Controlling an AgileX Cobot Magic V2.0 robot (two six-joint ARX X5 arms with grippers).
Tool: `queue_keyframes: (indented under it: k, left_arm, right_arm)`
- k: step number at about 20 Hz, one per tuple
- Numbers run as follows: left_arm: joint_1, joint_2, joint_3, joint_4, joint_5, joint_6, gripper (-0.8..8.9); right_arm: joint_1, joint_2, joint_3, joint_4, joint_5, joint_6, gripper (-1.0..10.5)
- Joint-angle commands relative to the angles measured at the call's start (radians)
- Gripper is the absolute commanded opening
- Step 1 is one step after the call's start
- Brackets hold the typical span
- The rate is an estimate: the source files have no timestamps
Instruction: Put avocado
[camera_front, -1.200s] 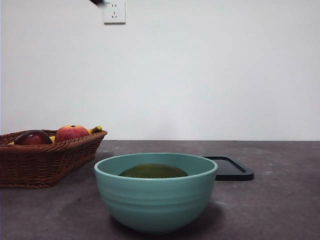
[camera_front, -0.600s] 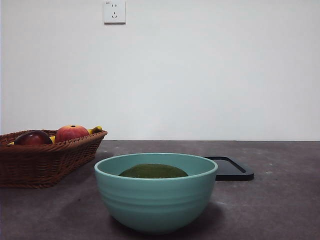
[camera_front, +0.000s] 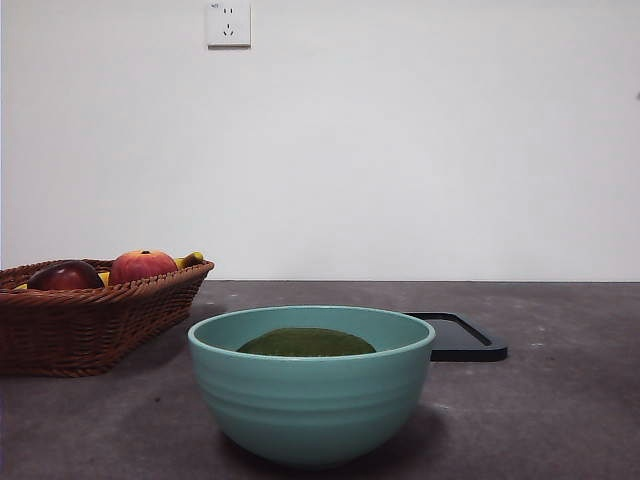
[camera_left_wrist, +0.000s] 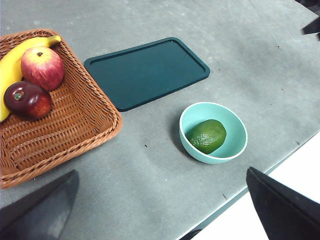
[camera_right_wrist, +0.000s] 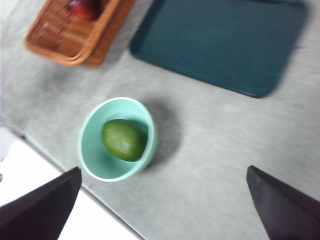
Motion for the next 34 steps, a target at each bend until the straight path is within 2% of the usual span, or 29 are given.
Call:
queue_keyframes:
  k: [1, 3, 6, 9, 12, 19, 26, 29, 30, 34]
  left_arm:
    - [-0.011, 0.001, 0.009, 0.008, -0.005, 0.002, 5.58]
    - [-0.011, 0.001, 0.009, 0.008, -0.005, 0.001, 5.58]
    - [-0.011, 0.001, 0.009, 0.008, 0.016, 0.002, 5.58]
    - [-0.011, 0.001, 0.009, 0.008, 0.060, 0.002, 5.58]
    - [-0.011, 0.001, 0.009, 0.008, 0.075, 0.002, 5.58]
    - [-0.011, 0.001, 0.009, -0.004, 0.075, 0.005, 5.58]
    - [-0.011, 0.001, 0.010, -0.031, 0.075, 0.006, 5.58]
    - [-0.011, 0.001, 0.009, -0.031, 0.075, 0.009, 5.58]
    - [-0.011, 0.001, 0.009, -0.031, 0.075, 0.009, 5.58]
    - [-0.011, 0.001, 0.009, -0.031, 0.075, 0.009, 5.58]
  right_arm:
    - [0.100, 0.055, 0.019, 0.048, 0.050, 0.069, 5.9]
    - [0.182, 0.116, 0.019, 0.073, 0.103, 0.094, 5.9]
    - [0.286, 0.234, 0.019, 0.113, 0.132, 0.126, 5.9]
    - [0.362, 0.370, 0.042, 0.117, 0.203, 0.131, 5.9]
    - [0.394, 0.509, 0.099, 0.113, 0.268, 0.131, 5.9]
    - [0.397, 0.772, 0.215, 0.111, 0.341, 0.117, 5.7]
    - [0.398, 0.846, 0.215, 0.122, 0.350, 0.105, 2.4]
    - [0.403, 0.854, 0.215, 0.134, 0.349, 0.104, 0.4]
    - [0.404, 0.854, 0.215, 0.141, 0.349, 0.104, 0.1]
    - [0.401, 0.854, 0.223, 0.155, 0.347, 0.105, 0.1]
